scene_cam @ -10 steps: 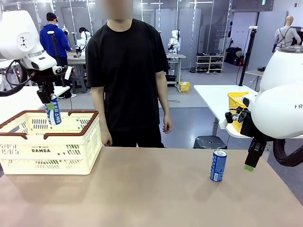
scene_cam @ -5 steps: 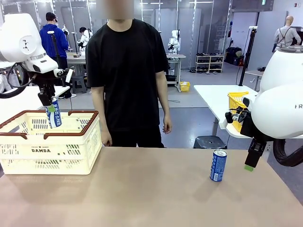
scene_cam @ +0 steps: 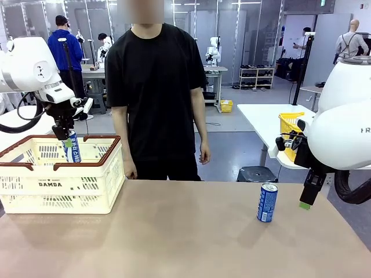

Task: Place the drinks into the Shopping basket.
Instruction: Pick up one drink and place it into the Shopping basket.

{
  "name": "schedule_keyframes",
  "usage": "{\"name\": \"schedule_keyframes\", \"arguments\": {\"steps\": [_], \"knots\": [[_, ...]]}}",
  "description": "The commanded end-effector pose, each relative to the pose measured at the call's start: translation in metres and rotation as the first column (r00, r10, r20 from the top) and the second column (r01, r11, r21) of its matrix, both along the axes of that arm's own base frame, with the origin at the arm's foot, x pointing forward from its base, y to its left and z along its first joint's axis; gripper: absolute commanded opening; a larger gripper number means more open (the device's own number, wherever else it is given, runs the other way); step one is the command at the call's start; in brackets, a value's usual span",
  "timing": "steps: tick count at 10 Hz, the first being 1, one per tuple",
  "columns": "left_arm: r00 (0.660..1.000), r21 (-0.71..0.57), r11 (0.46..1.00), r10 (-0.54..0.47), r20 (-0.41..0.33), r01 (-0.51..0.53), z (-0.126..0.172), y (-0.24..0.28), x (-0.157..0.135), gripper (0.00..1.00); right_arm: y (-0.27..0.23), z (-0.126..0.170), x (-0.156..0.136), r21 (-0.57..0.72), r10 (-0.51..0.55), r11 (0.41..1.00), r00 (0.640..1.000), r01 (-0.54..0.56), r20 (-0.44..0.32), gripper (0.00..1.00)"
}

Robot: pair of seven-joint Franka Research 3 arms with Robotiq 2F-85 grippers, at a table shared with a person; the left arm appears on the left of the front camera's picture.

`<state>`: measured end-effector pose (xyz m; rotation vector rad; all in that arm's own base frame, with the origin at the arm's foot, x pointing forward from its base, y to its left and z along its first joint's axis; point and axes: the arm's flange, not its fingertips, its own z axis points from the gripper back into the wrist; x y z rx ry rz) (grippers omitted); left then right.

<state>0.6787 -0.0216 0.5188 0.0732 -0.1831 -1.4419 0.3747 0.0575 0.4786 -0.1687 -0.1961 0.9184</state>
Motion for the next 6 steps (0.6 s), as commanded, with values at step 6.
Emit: {"name": "schedule_keyframes", "arguments": {"steps": [6], "knots": [[0.999,-0.012,0.999,-0.044,0.026,0.044,-0.035,0.008,0.021,0.58,-0.001,-0.001,0.000,0.002,-0.001,1.000,1.000,0.001,-0.002,1.00]]}}
